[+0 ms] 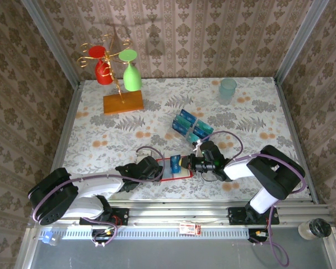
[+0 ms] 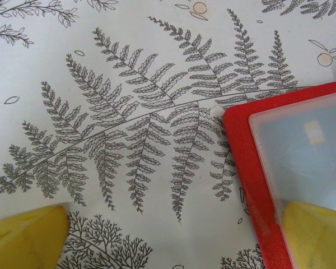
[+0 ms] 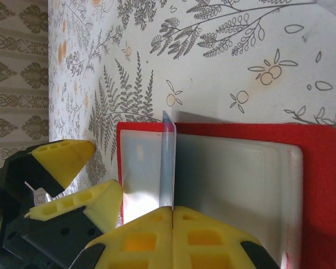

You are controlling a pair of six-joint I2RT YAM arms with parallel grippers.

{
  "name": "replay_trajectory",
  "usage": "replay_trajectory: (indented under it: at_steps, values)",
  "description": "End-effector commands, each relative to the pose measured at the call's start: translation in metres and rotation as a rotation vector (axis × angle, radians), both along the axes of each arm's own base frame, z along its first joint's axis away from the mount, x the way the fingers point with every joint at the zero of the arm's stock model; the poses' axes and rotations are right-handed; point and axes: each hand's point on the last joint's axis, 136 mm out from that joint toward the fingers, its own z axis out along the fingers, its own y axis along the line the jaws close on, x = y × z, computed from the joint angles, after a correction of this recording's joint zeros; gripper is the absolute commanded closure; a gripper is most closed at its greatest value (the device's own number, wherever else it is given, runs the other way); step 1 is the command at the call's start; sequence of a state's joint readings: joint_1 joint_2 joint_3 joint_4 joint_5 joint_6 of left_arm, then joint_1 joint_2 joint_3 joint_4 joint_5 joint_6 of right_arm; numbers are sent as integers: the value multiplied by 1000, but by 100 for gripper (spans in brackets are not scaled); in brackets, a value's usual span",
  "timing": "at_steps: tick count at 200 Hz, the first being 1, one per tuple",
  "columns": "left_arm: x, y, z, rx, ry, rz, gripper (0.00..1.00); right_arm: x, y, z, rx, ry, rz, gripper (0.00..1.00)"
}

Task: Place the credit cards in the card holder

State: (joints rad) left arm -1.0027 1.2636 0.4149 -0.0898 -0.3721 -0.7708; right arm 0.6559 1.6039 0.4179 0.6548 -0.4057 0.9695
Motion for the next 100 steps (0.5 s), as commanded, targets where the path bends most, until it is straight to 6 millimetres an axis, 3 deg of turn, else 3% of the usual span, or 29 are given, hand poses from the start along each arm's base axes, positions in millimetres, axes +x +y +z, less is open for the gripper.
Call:
replay_trajectory:
  at_steps: [1,100]
  values:
    - [-5,12,-7,57,23,20,0,-9,-2,-10,-11,22,27,100]
    - [-5,13,-8,56,22,22,0,-20,-7,-17,-34,48,47,100]
